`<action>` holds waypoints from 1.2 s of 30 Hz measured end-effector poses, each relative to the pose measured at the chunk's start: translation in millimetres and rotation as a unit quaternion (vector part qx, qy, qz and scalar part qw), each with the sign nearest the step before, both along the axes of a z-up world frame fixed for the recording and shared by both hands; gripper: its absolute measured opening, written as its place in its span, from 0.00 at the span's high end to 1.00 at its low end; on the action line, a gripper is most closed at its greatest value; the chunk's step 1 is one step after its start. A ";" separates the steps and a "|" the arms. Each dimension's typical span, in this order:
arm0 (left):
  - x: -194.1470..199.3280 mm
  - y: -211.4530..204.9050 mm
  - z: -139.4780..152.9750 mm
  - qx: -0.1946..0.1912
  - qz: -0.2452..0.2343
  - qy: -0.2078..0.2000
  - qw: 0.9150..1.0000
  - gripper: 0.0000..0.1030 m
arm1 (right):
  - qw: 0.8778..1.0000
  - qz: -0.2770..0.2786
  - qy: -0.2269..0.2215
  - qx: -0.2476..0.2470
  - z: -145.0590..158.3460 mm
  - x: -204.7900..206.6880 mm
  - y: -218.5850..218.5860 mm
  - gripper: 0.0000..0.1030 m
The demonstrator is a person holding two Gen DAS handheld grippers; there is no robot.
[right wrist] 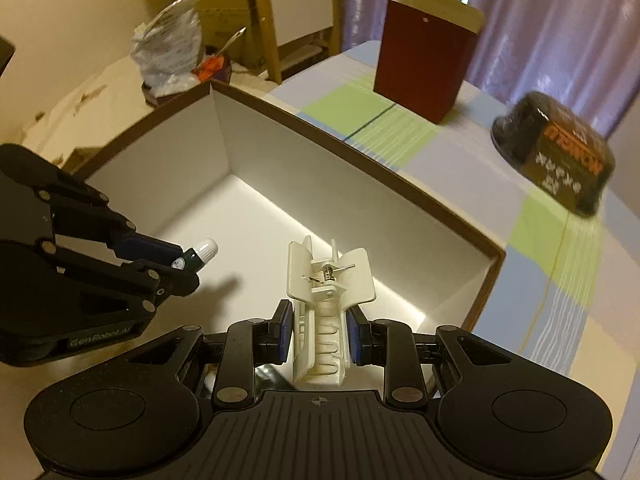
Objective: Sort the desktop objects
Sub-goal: 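Carry the green tube and white hair clip over the shoebox, then open both tools to drop the green tube and hair clip into the shoebox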
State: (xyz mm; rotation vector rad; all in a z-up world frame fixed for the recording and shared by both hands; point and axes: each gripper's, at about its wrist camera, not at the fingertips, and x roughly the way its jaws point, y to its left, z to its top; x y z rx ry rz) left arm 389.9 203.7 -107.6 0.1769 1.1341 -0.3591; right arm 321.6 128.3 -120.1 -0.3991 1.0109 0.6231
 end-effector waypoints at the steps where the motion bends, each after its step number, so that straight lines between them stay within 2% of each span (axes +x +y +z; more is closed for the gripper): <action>1: 1.3 0.0 -1.1 -0.001 0.003 0.001 1.000 0.87 | 1.000 0.005 0.000 -0.003 -1.3 0.9 0.5 0.74; 5: 2.9 -3.5 -4.3 -0.008 0.007 0.009 1.000 0.87 | 1.000 0.020 0.003 -0.014 -6.2 3.1 1.9 0.74; 18: 11.5 -10.7 -18.3 0.014 0.011 0.016 1.000 0.87 | 0.998 0.058 -0.004 -0.025 -11.1 6.8 2.0 0.74; 23: 11.6 -10.5 -18.4 0.021 0.016 0.012 1.000 0.72 | 0.997 0.072 -0.008 -0.034 -11.6 5.4 2.9 0.73; 31: 7.3 -5.8 -7.8 0.019 0.023 0.002 1.000 0.59 | 0.995 0.092 -0.012 -0.033 -7.4 0.4 -1.2 0.73; 32: 6.1 -5.1 -5.7 0.020 0.022 0.000 1.000 0.57 | 0.995 0.094 -0.013 -0.032 -6.4 -0.6 -1.9 0.61; 33: 4.5 -4.5 -3.6 0.021 0.022 -0.003 1.000 0.56 | 0.995 0.095 -0.014 -0.030 -5.4 -1.5 -2.5 0.44; 34: 2.8 -3.8 -1.5 0.022 0.022 -0.005 1.000 0.55 | 0.995 0.096 -0.021 -0.027 -3.0 -3.9 -3.8 0.15; 36: -2.0 -0.9 4.3 0.020 0.021 -0.010 1.000 0.53 | 0.994 0.096 -0.041 -0.021 3.3 -10.2 -7.0 0.15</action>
